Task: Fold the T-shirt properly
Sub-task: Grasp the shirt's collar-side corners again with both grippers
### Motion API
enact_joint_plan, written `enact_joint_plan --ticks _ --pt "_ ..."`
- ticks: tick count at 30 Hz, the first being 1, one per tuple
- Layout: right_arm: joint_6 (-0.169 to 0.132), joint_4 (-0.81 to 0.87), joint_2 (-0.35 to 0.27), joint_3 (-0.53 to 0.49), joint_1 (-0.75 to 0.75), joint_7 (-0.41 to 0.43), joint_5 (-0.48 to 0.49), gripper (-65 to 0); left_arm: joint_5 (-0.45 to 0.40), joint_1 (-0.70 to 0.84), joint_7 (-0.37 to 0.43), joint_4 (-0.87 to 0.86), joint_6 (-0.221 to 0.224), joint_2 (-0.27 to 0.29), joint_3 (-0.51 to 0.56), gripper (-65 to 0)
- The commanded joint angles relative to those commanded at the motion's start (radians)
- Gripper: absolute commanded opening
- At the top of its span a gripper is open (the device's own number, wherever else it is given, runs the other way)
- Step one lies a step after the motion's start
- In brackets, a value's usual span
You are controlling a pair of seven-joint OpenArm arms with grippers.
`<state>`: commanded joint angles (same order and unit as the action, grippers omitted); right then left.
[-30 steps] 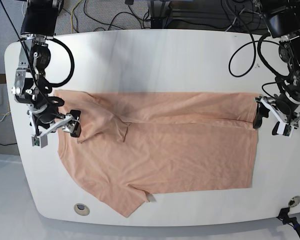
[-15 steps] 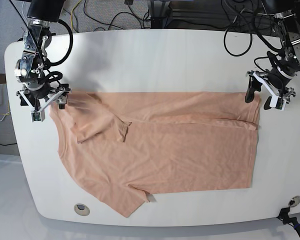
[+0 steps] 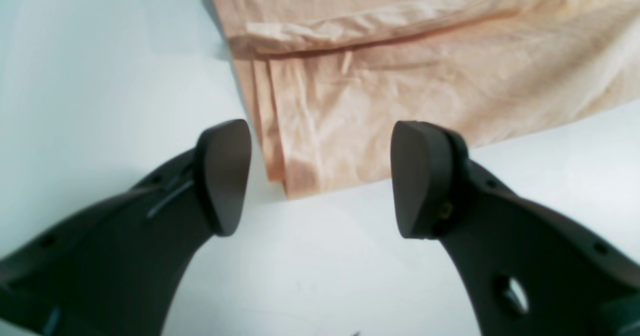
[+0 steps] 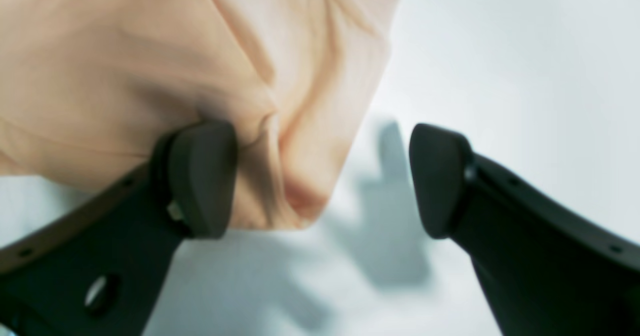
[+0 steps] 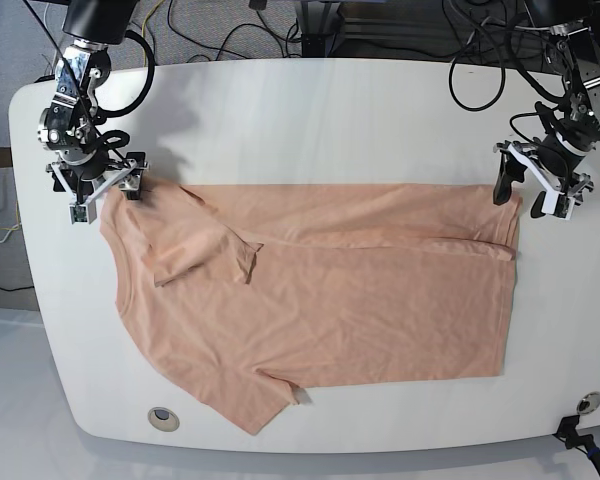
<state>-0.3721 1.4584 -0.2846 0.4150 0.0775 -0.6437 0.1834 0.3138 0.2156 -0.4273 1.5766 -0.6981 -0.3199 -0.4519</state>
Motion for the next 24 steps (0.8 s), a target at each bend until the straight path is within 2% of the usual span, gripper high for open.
enact_joint_plan --ticks 2,4,6,10,13,18,24 --pt "0.000 -0.017 0.000 0.000 0.002 0.017 0.000 -14.1 0.000 0.000 0.000 0.000 0.000 0.000 0.000 -24.2" --pt "0.000 -0.031 0.000 0.000 0.002 0.017 0.000 -18.4 0.000 0.000 0.000 0.000 0.000 -0.002 0.000 -24.2" --pt "0.000 -0.031 0.002 0.000 0.002 0.017 0.000 -28.0 0.000 -0.002 0.000 0.000 0.000 -0.002 0.000 -24.2" --pt "0.000 -0.031 0.002 0.000 0.002 0.017 0.000 -51.8 0.000 -0.003 -0.005 -0.005 0.000 -0.003 0.000 -24.1" --pt "0.000 -0.031 0.002 0.000 0.002 0.017 0.000 -62.6 0.000 -0.005 -0.005 -0.006 0.000 -0.003 -0.002 -24.1" --pt "0.000 -0.031 0.003 0.000 0.006 0.017 0.000 -64.2 0.000 -0.005 -0.008 -0.026 0.000 -0.002 -0.002 -23.9" --pt "0.000 -0.031 0.026 0.000 0.006 0.017 0.000 -64.5 0.000 -0.048 -0.005 -0.144 0.000 -0.002 -0.002 -23.7"
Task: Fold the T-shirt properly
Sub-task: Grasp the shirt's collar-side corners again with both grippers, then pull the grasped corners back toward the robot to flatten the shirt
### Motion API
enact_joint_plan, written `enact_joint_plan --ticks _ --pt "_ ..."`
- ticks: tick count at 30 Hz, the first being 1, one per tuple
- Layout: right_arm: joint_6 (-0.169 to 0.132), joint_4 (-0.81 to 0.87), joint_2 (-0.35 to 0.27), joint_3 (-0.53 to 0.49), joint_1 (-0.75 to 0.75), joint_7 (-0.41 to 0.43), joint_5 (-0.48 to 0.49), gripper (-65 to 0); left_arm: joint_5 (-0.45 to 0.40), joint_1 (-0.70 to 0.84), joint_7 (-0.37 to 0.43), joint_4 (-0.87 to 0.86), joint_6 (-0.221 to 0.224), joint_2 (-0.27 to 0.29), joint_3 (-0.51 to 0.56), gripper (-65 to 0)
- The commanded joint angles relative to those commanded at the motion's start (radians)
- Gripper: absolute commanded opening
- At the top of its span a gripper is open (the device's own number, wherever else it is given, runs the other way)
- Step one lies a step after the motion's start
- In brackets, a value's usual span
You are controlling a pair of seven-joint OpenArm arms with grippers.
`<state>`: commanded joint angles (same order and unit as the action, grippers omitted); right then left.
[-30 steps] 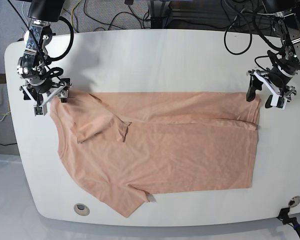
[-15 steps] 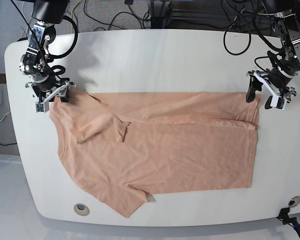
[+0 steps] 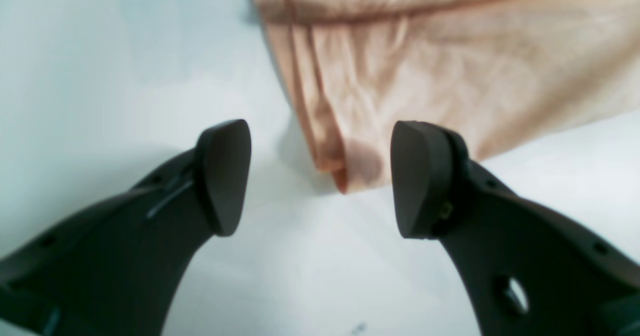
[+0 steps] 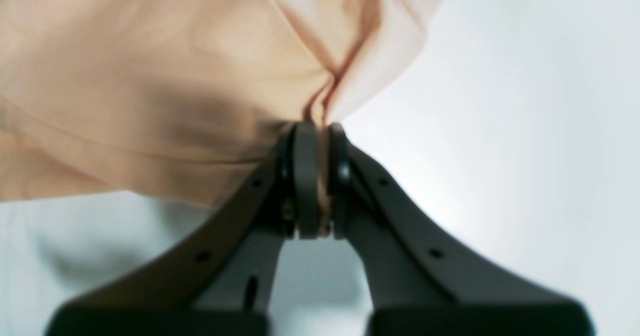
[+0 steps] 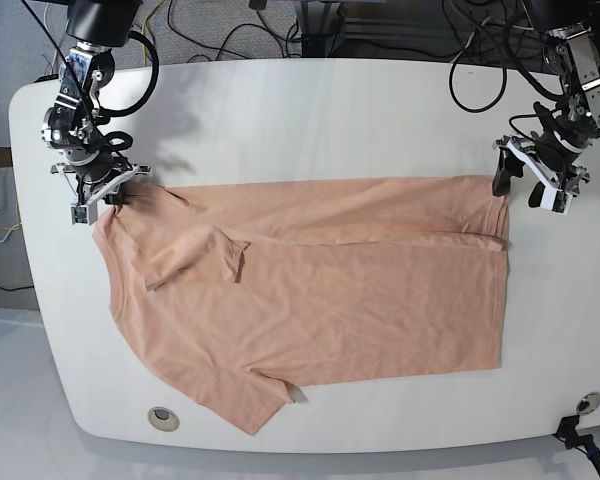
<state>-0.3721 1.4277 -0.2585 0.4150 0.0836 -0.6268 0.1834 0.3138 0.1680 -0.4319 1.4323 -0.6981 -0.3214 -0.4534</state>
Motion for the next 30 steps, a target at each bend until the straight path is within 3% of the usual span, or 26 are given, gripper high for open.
enact_joint_plan --ticks 10,15,23,26,30 --pt "0.000 0.005 0.003 0.000 0.000 0.000 0.000 -64.6 0.000 -0.051 0.003 -0.109 0.000 0.002 0.009 -23.7" --pt "0.000 0.005 0.003 0.000 0.000 0.000 0.000 -64.7 0.000 -0.064 0.005 -0.140 0.000 0.002 0.084 -23.7" --pt "0.000 0.006 0.005 0.000 0.000 0.000 0.000 -64.7 0.000 -0.069 0.005 -0.149 0.000 0.003 0.114 -24.3" --pt "0.000 0.006 0.005 0.000 0.000 0.000 0.000 -64.7 0.000 -0.068 0.005 -0.149 0.000 0.003 0.114 -33.6" --pt "0.000 0.006 0.005 0.000 0.000 0.000 0.000 -64.7 0.000 -0.064 0.005 -0.149 0.000 0.003 0.114 -60.5"
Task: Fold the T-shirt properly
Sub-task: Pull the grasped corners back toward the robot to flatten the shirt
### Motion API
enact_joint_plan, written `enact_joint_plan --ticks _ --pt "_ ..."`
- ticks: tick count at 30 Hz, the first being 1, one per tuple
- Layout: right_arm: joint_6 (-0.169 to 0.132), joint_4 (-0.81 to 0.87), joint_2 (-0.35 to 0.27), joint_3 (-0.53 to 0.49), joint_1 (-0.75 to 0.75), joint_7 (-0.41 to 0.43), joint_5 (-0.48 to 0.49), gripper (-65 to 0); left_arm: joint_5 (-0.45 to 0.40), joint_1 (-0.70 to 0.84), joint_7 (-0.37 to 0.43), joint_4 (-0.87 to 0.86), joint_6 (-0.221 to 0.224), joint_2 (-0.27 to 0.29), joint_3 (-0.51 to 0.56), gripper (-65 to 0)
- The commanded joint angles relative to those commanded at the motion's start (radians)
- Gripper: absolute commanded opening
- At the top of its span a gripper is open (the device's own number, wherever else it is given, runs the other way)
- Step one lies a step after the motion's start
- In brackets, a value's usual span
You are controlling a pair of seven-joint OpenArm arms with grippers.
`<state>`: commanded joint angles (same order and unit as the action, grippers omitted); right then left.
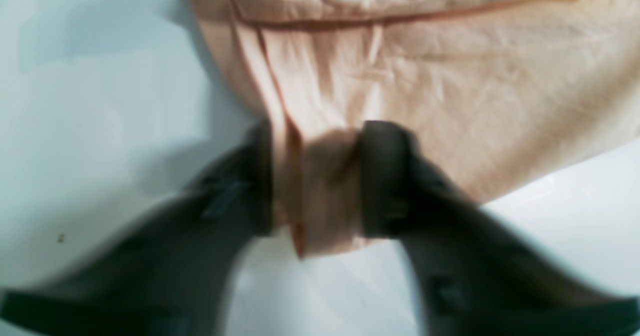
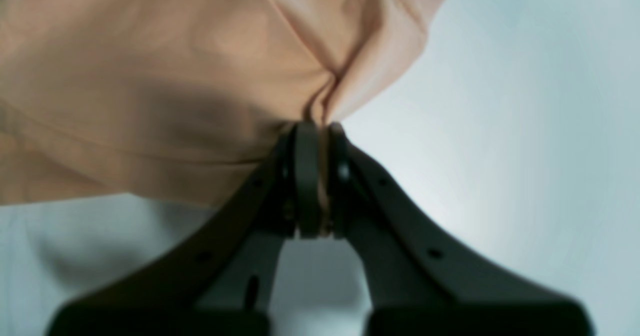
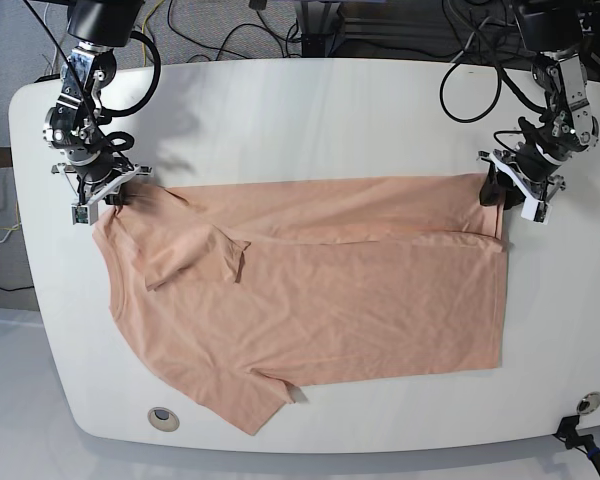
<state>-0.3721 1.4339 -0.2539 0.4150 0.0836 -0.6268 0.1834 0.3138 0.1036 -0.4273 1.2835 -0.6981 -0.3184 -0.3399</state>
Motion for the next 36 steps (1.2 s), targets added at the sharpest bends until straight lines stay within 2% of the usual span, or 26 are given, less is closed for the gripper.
enact_joint_plan --ticks 1,8,11,14,19,21,24,28,36 --pt "0.000 0.000 0.000 0.000 0.000 0.000 0.000 -64.7 0.000 0.000 0.000 0.000 0.000 0.000 0.000 -65.0" --pt "0.000 0.017 0.000 0.002 0.005 0.000 0.000 -64.9 0.000 0.018 -0.008 0.008 0.000 -0.003 0.000 -65.0" --pt "0.000 0.078 0.005 0.002 0.061 0.000 0.002 -64.9 0.000 0.054 -0.008 0.034 0.000 -0.006 -0.003 -65.0" --pt "0.000 0.135 0.040 0.037 0.117 -0.002 0.000 -64.9 0.000 0.100 -0.008 0.068 0.000 -0.011 -0.005 -65.0" --pt "0.000 0.221 0.074 0.058 0.226 -0.048 0.000 -64.9 0.000 0.164 -0.008 0.075 0.000 -0.040 -0.006 -65.0" --pt "0.000 0.269 0.078 0.071 0.281 -0.061 0.000 -64.9 0.000 0.204 -0.008 0.089 0.000 -0.068 -0.006 -65.0" --pt "0.000 0.342 0.115 0.071 0.365 -0.061 0.000 -64.9 0.000 0.264 -0.008 0.130 0.000 -0.072 -0.008 -65.0" --pt "0.000 0.404 0.144 0.069 0.448 -0.068 -0.002 -64.9 0.000 0.348 -0.009 0.189 0.000 -0.077 -0.051 -65.0" --pt "0.000 0.465 0.152 0.071 0.546 -0.068 -0.002 -64.9 0.000 0.476 -0.009 0.259 0.000 -0.077 -0.094 -65.0"
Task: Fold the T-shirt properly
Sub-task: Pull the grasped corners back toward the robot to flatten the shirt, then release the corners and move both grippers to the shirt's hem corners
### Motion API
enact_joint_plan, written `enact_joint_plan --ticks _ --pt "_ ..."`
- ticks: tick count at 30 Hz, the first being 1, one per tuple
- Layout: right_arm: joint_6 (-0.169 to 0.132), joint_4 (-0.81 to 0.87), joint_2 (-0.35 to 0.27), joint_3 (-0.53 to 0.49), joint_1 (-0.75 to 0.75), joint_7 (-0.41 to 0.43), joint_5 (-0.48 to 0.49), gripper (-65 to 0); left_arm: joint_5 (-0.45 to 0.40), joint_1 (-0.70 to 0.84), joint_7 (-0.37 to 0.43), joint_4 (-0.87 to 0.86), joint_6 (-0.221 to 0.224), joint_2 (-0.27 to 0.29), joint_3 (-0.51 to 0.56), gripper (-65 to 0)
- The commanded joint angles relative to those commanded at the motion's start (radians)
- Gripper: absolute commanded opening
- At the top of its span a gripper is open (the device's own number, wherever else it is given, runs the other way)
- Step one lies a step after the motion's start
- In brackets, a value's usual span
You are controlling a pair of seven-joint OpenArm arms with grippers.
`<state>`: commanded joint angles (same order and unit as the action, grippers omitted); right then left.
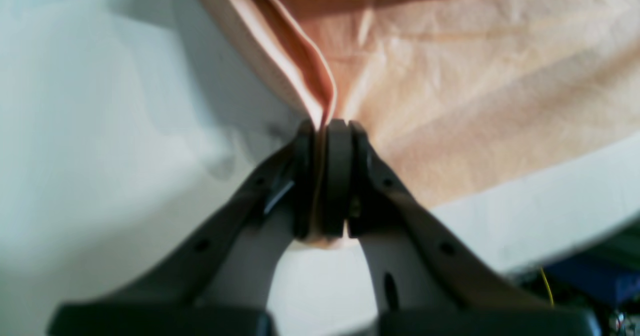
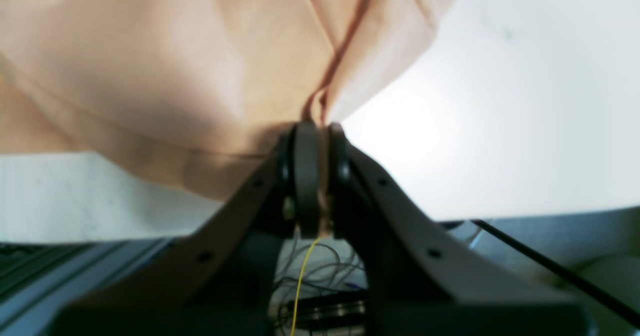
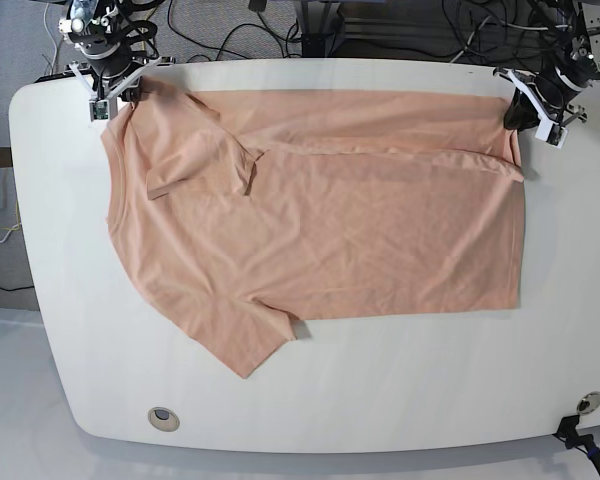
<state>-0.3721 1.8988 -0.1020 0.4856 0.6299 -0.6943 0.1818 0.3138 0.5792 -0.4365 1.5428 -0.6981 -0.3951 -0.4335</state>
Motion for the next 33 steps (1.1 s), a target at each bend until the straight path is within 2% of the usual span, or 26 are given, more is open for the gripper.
enact_joint_plan --ticks 11,14,17,18,20,29,33 --pt "0.000 0.003 -0.003 0.000 0.011 0.000 0.000 -63.7 0.000 0.017 0.000 0.000 0.000 -0.002 0.000 -65.0" --pt "0.000 0.005 -0.003 0.000 0.009 0.000 0.000 -56.2 0.000 0.015 0.000 0.000 0.000 -0.005 0.000 -65.0" --pt "0.000 0.008 -0.002 0.000 0.008 0.000 0.000 -46.1 0.000 0.017 0.000 0.000 0.000 -0.021 0.000 -49.6" --pt "0.000 0.015 -0.002 0.000 0.008 0.000 0.000 -43.9 0.000 0.017 0.000 0.000 0.000 -0.021 0.000 -46.9" --pt "0.000 0.040 -0.002 0.000 0.009 0.000 0.000 -40.5 0.000 0.017 0.000 0.000 0.000 -0.023 0.000 -45.7" --pt "0.000 0.109 -0.006 -0.002 -0.005 0.000 0.000 -39.5 0.000 0.015 0.000 0.147 0.000 -0.044 -0.009 -45.7" --pt "0.000 0.112 -0.020 -0.003 -0.035 0.000 0.000 -39.4 0.005 -0.005 0.000 0.203 0.000 -0.038 -0.109 -45.7"
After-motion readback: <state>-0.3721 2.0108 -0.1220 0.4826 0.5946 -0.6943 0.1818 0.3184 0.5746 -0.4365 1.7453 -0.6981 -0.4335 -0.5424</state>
